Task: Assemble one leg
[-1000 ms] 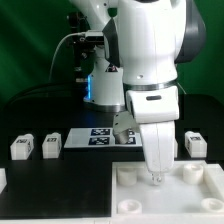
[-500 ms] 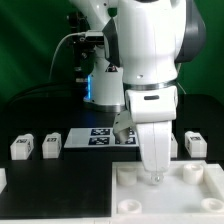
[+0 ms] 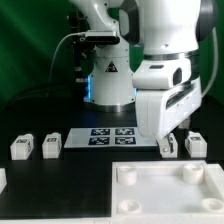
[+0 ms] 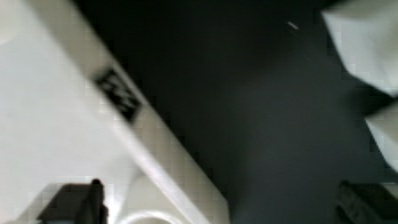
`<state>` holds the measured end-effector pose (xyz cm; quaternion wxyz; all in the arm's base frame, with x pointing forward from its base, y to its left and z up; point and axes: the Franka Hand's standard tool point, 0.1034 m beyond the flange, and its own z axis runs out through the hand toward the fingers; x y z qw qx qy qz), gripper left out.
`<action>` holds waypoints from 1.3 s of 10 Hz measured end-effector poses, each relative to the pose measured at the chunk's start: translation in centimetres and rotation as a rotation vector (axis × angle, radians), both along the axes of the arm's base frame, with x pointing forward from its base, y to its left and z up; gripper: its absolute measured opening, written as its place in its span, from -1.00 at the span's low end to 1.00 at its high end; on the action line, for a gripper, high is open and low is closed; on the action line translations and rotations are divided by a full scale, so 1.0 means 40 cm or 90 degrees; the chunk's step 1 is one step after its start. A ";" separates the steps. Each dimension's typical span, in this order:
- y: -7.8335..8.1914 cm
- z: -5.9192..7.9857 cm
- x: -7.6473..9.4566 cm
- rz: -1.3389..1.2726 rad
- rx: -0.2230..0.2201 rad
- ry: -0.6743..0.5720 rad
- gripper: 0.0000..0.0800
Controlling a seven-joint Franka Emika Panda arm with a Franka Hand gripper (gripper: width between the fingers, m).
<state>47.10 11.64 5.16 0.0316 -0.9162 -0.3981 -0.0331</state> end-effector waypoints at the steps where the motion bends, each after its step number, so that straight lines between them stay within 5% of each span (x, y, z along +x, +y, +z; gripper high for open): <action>1: 0.041 -0.001 -0.008 -0.105 0.010 0.008 0.62; 2: 0.071 -0.002 -0.016 -0.160 0.013 0.015 0.62; 6: 0.079 -0.003 -0.019 -0.409 0.037 0.049 0.62; 8: 0.111 -0.002 -0.046 -0.503 0.017 0.101 0.62; 10: 0.102 -0.009 -0.054 -0.496 0.002 0.126 0.62; 13: 0.098 -0.007 -0.075 -0.473 -0.084 0.290 0.62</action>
Offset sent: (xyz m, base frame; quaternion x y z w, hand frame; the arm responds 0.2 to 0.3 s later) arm 0.0000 0.0000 0.0000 0.0000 0.0000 0.2667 0.9638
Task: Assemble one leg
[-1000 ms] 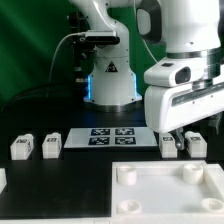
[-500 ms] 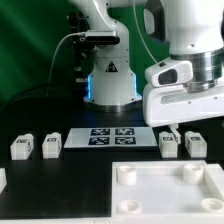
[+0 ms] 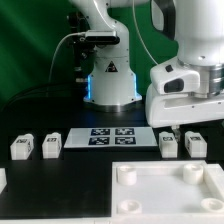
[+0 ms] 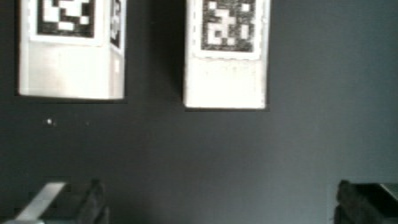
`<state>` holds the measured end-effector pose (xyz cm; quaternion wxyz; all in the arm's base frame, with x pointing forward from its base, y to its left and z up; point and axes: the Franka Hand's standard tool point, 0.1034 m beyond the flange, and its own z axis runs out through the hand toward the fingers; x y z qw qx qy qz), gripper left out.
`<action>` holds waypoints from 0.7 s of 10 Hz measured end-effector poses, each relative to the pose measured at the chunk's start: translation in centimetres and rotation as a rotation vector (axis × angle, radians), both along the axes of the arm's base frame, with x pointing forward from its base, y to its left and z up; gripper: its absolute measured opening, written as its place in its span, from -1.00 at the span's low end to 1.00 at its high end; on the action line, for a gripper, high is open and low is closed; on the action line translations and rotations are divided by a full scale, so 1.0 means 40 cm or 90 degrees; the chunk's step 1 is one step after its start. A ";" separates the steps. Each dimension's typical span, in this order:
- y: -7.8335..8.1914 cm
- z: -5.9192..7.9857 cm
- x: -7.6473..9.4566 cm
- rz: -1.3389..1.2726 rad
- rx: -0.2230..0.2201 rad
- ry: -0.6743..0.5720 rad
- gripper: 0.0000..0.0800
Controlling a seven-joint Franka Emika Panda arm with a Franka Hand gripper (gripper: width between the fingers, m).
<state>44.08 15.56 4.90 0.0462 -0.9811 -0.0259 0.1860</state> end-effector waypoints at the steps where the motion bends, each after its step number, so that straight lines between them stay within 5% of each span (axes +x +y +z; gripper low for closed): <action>1: 0.006 0.000 -0.020 -0.006 -0.012 0.075 0.62; 4: 0.027 -0.027 -0.046 0.015 -0.024 0.288 0.62; 7: 0.030 -0.031 -0.034 0.013 -0.021 0.264 0.62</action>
Offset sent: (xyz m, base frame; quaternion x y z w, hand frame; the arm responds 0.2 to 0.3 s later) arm -0.0038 0.0027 -0.0089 -0.0139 -0.2993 0.0441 0.9530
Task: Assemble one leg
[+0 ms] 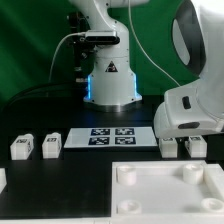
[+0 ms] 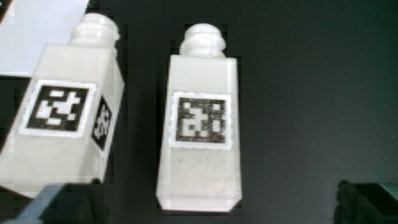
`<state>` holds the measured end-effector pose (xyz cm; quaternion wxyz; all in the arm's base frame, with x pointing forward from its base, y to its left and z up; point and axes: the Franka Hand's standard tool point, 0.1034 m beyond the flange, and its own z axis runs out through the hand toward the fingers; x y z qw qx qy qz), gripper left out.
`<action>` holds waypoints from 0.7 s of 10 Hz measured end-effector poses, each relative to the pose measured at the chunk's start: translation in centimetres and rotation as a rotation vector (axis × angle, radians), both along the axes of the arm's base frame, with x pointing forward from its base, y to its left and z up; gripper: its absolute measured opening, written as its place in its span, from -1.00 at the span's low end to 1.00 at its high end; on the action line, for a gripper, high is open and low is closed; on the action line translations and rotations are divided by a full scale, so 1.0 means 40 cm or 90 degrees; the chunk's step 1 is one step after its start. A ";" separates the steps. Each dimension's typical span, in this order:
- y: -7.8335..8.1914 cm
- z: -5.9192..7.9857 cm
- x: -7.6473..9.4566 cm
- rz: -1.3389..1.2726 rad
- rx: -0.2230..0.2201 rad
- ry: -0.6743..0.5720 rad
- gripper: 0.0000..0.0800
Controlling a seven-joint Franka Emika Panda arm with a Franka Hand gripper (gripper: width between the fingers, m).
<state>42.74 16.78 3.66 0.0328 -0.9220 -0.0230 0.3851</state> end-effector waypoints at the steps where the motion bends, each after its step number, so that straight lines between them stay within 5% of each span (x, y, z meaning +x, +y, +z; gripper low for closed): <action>1: 0.001 -0.002 -0.002 0.000 -0.001 0.001 0.62; 7: 0.022 -0.065 -0.065 0.007 -0.007 0.019 0.62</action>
Offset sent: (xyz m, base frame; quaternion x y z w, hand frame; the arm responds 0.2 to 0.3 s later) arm -0.0226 0.0132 -0.0201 0.0140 -0.0169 0.0415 0.9989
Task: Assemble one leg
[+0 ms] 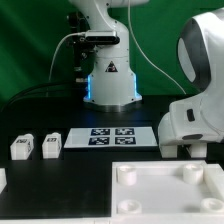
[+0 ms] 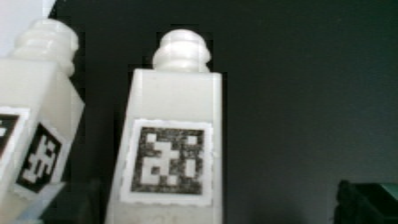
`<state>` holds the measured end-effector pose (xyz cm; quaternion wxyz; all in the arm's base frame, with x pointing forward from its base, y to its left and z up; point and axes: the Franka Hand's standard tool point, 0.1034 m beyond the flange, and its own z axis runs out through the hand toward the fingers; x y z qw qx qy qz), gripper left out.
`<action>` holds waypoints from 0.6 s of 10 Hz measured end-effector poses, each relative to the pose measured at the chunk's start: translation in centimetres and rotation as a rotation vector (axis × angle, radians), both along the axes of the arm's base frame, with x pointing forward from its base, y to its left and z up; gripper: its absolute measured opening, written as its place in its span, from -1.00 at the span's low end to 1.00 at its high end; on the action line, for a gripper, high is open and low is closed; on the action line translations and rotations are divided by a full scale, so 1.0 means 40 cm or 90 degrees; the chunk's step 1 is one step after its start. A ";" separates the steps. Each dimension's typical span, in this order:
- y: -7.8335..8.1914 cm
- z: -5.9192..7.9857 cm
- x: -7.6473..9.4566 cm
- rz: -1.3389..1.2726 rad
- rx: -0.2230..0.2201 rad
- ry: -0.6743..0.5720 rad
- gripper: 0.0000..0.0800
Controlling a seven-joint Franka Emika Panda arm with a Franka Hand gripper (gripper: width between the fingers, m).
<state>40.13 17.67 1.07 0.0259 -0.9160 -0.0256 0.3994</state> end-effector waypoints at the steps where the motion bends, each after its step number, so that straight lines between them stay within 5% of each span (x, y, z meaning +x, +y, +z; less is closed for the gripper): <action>1: -0.006 -0.007 -0.004 0.001 0.002 -0.002 0.62; 4: -0.010 -0.013 0.000 0.009 0.012 -0.011 0.62; 6: -0.010 -0.014 0.000 0.009 0.012 -0.011 -0.05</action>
Offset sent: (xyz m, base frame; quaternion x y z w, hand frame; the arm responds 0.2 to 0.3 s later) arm 0.0000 0.0000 0.0000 0.0000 0.0000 0.0000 1.0000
